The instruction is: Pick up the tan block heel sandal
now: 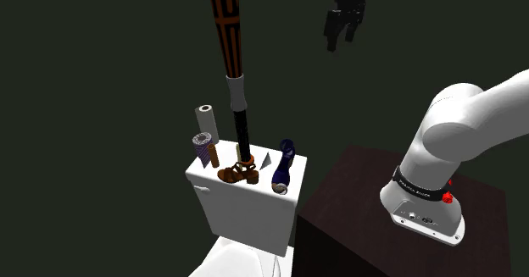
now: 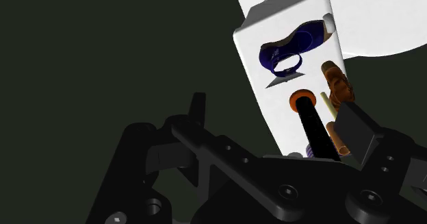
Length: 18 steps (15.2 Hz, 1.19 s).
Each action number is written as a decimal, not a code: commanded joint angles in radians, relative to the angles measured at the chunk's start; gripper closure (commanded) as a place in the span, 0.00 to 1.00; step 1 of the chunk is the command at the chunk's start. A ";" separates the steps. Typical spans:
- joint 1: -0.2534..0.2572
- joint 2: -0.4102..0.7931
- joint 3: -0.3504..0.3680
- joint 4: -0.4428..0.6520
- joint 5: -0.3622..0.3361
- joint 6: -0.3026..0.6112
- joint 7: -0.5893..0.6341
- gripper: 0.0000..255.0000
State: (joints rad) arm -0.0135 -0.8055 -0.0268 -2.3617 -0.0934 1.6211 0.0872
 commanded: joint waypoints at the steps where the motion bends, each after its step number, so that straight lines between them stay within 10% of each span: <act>1: 0.000 0.000 0.000 0.000 0.000 0.000 0.000 0.00; 18: 0.082 0.385 0.089 -0.192 0.095 0.584 0.108 0.00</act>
State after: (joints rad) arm 0.0624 -0.4528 0.0546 -2.5525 -0.0044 2.1693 0.1877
